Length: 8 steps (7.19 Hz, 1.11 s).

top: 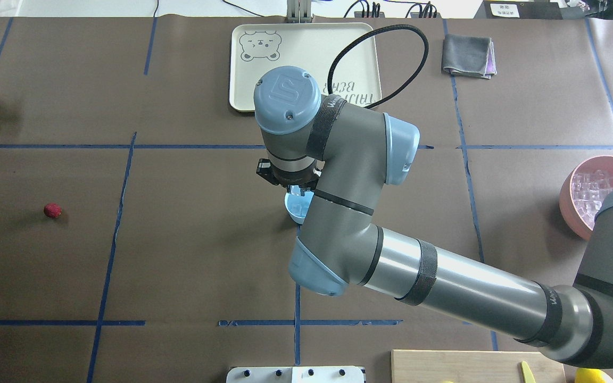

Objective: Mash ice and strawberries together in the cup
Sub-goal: 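Lift the ice cube and carry it over the light-blue cup, then lower the right gripper over the cup and release the ice cube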

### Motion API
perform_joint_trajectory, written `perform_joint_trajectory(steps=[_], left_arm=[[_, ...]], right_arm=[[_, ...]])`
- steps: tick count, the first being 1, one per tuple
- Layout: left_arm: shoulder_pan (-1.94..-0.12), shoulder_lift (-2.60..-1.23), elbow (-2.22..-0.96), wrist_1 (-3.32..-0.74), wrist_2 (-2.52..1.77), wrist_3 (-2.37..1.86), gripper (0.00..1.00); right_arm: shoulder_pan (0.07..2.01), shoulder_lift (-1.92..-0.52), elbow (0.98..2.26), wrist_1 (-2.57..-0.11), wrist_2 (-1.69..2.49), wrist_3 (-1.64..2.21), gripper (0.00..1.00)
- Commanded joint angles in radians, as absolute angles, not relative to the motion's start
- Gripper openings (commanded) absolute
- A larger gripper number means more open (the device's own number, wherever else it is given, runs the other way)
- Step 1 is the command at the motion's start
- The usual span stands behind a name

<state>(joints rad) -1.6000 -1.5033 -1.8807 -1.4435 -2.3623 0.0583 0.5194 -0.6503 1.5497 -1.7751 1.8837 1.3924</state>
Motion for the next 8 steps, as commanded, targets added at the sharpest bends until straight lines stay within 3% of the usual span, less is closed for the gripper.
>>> perform_joint_trajectory(steps=[1,4,5,7,8], left_arm=[[-1.600,-1.503,-1.881,-1.443,-2.362,0.058,1.00],[-1.600,-1.505,-1.881,-1.443,-2.362,0.058,1.00],[-1.598,-1.505,-1.879,-1.443,-2.362,0.058,1.00],[-1.600,-1.505,-1.879,-1.443,-2.362,0.058,1.00],[-1.600,-1.505,-1.881,-1.443,-2.364,0.058,1.00]], right_arm=[[0.518,-0.660,1.549,-1.782,1.885,1.393,0.02],[0.517,-0.663,1.554,-1.793,1.893,1.391,0.16],[0.517,-0.663,1.554,-1.793,1.893,1.391,0.27],[0.517,-0.663,1.554,-1.793,1.894,1.391,0.65],[0.517,-0.663,1.555,-1.793,1.894,1.391,0.80]])
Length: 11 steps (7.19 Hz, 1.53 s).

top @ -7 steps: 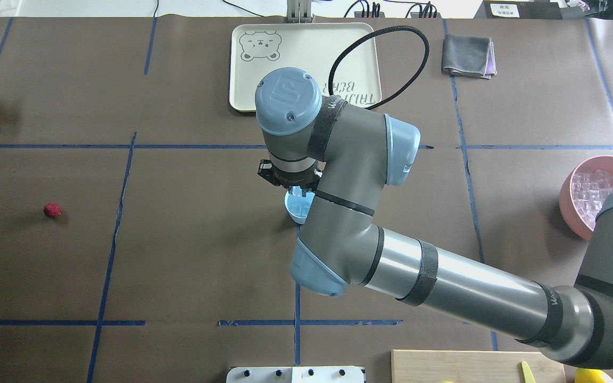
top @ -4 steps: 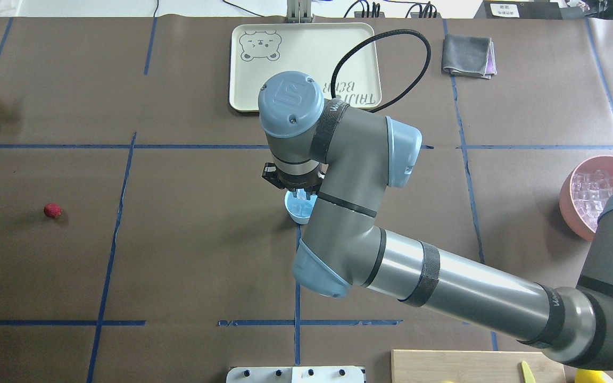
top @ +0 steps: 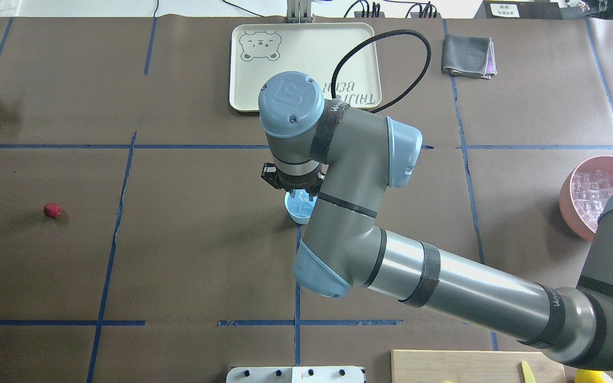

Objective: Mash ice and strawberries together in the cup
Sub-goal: 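Lower the right gripper over the cup and release the ice cube, then raise the right gripper toward the ice bowl while the left gripper nears the strawberry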

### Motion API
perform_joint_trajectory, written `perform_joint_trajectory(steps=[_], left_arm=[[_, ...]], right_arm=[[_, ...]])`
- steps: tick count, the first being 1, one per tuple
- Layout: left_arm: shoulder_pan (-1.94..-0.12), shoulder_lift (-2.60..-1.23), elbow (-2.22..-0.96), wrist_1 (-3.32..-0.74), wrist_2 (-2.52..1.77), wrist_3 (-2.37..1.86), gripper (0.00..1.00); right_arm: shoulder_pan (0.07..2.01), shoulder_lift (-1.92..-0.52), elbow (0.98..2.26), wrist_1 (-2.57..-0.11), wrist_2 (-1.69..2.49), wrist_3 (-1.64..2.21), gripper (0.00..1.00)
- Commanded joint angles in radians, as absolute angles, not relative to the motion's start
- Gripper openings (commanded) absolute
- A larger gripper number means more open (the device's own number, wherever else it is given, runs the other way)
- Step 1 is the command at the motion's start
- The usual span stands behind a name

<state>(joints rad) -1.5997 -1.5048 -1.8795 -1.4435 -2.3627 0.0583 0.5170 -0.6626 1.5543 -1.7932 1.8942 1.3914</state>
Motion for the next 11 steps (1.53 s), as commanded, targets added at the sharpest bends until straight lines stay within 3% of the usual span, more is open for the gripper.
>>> perform_joint_trajectory(steps=[1,2,4,8,11], left_arm=[[-1.600,-1.505,-1.881,-1.443,-2.362,0.058,1.00],[-1.600,-1.505,-1.881,-1.443,-2.364,0.058,1.00],[-1.600,-1.506,-1.881,-1.443,-2.362,0.058,1.00],[-1.423,-1.513,-1.966,-1.500,-2.353,-0.148,1.00],[-1.179,-1.503,-1.983,-1.797,-2.329,-0.664,1.00]], right_arm=[[0.517,-0.663,1.555,-1.793,1.894,1.388,0.81],[0.517,-0.661,1.557,-1.793,1.894,1.388,0.84],[0.517,-0.661,1.566,-1.793,1.894,1.390,0.99],[0.566,-0.744,1.760,-1.842,1.887,1.367,0.99],[0.777,-0.966,1.929,-1.841,1.961,0.988,0.99]])
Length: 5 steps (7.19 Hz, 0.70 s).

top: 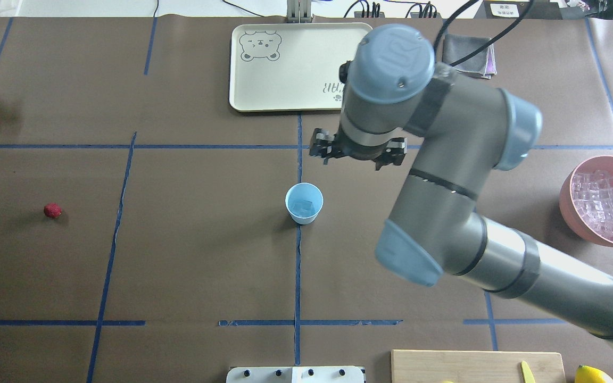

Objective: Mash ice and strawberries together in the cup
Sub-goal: 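Raise the right gripper toward the ice bowl while the left gripper nears the strawberry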

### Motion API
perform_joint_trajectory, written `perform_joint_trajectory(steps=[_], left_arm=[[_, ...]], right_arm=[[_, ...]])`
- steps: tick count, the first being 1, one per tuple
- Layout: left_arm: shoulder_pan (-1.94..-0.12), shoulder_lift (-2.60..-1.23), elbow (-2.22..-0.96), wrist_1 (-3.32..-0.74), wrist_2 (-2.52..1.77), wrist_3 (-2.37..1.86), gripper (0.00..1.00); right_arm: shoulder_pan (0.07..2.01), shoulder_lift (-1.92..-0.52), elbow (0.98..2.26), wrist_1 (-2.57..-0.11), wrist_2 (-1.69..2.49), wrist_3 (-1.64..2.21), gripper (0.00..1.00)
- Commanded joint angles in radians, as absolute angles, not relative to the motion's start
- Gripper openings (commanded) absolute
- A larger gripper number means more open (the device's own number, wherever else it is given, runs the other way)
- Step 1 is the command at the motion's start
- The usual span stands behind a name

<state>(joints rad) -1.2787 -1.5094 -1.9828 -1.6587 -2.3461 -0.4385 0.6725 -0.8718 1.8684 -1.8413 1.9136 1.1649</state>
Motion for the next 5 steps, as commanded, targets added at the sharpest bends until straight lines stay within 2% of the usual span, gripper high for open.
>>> perform_joint_trajectory(steps=[1,2,3,5], left_arm=[[-1.076,-1.502,-1.973,-1.898,-2.234,-0.827,1.00],[-0.984,-1.484,-1.951,-1.981,-2.138,-0.913,1.00],[-0.939,-1.494,-1.866,-2.081,-2.090,-0.936,1.00],[-0.864,-1.516,-1.766,-2.183,-2.024,-1.005,1.00]], right_arm=[[0.895,-1.056,1.943,-1.832,2.056,0.818,0.99],[1.016,-1.134,1.948,-1.832,2.133,0.644,0.99],[1.102,-1.213,1.947,-1.830,2.166,0.494,0.99],[1.204,-1.342,1.939,-1.769,2.227,0.349,0.99]])
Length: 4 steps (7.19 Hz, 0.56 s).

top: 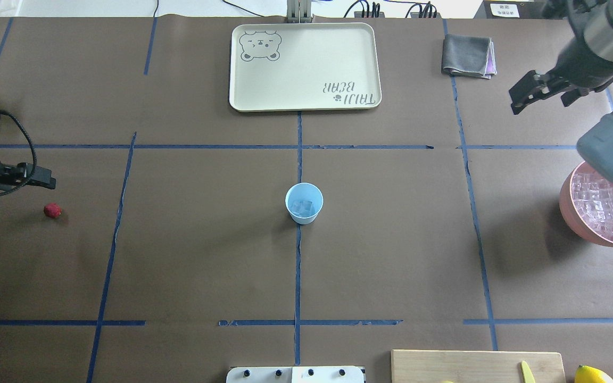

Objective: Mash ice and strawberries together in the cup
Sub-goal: 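Raise the right gripper toward the ice bowl while the left gripper nears the strawberry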

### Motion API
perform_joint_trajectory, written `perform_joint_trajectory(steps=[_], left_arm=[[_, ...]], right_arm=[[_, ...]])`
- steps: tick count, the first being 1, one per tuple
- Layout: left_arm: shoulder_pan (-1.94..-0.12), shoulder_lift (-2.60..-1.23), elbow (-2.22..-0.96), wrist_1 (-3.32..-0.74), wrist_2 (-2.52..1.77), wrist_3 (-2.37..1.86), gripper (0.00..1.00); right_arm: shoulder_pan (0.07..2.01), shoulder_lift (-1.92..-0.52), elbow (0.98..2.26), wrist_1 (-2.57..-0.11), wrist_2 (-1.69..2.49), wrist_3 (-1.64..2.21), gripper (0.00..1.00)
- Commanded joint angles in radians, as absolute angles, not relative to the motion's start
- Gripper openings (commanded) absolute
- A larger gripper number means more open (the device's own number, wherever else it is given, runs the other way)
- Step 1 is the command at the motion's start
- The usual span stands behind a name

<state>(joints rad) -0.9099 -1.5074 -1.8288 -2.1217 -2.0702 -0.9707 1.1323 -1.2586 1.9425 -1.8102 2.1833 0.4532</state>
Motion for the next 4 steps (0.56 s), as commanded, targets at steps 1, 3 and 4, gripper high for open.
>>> perform_joint_trajectory(steps=[1,3,4], left_arm=[[-0.859,-1.517,-1.734,-2.204,-2.023,-1.008,1.00],[-0.851,-1.514,-1.709,-2.209,-2.023,-1.008,1.00],[-0.848,-1.511,-1.709,-2.209,-2.025,-1.009,1.00]], right_arm=[[1.236,-1.403,1.940,-1.735,2.255,0.341,0.99],[1.276,-1.489,1.939,-1.652,2.287,0.304,0.99],[1.276,-1.489,1.939,-1.654,2.287,0.305,0.99]])
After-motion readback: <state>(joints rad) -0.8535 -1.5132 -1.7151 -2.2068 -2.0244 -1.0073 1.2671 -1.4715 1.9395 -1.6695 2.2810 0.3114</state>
